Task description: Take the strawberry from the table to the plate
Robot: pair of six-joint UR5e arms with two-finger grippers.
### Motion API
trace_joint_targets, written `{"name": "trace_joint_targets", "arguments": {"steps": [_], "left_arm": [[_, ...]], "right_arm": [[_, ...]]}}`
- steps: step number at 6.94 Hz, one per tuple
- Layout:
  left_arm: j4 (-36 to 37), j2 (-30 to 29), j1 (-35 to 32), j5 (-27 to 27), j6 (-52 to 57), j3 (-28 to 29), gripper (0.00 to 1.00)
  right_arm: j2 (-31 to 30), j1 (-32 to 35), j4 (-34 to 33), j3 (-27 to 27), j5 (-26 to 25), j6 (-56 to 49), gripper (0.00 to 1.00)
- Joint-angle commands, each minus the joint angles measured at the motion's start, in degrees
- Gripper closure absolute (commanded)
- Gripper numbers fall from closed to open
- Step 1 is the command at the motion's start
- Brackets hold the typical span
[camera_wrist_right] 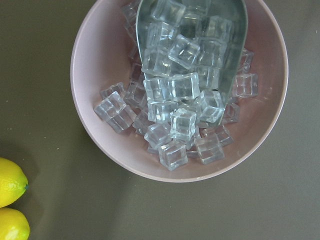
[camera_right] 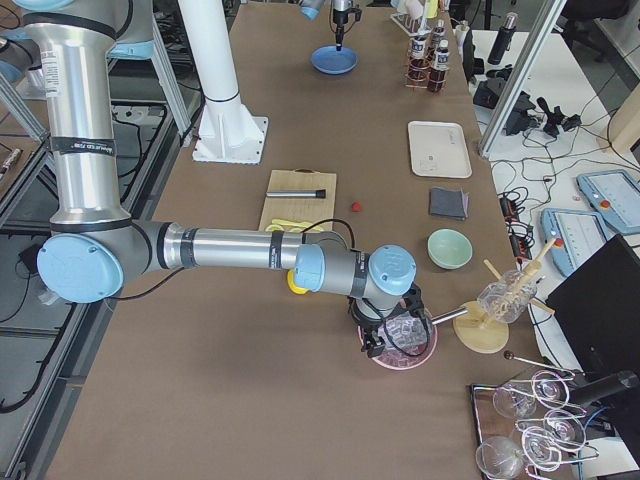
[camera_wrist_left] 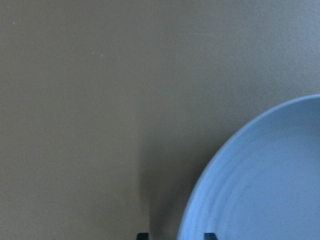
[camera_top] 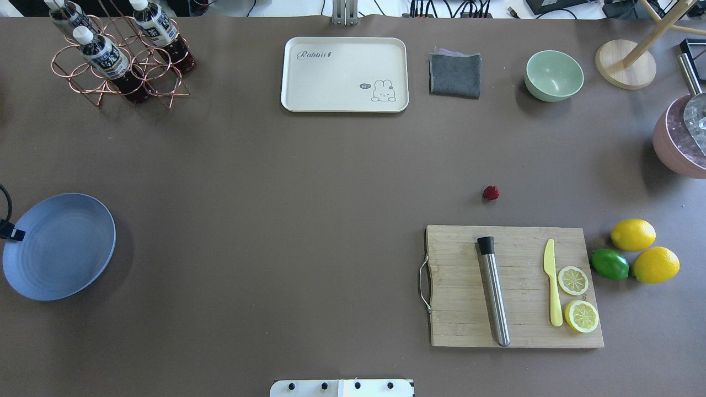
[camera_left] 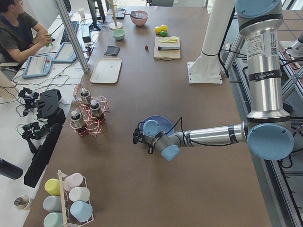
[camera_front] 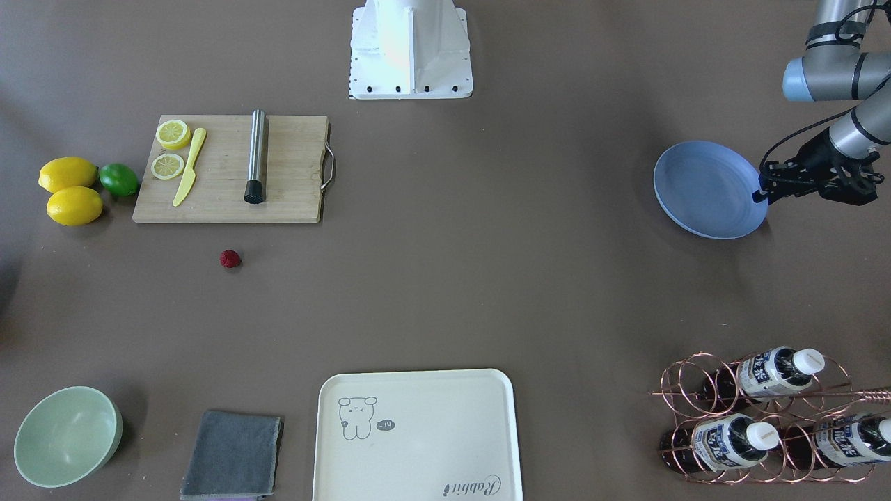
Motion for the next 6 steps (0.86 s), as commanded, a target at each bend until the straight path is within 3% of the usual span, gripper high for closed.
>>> {"name": "trace_joint_targets", "arguments": {"steps": [1,3,4,5,6], "left_arm": [[-0.1,0.1,0.1,0.0,-0.2,-0.1,1.00],[-0.1,0.2,-0.1,-0.6,-3.8,-1.3,1.00],[0.4,0.3,-0.2,-1.4,-4.3,-4.0,1.00],[0.6,0.3,-1.0,-6.0,-4.5,-5.9,1.00],[1.2,-0.6,-2.1,-7.1,-10.3,-8.8,1.00]], "right_arm": [[0.2,0.0,0.0,0.2,0.0,0.1,0.00],[0.8,-0.2,0.8,1.9,0.1,0.2,0.00],[1.3,-0.4,0.8,2.3,2.6,0.8,0.00],[1.5,-1.4,0.9,4.8,3.6,5.3,0.00],[1.7,-4.0,0.9,9.0,3.6,12.6,0.00]]}}
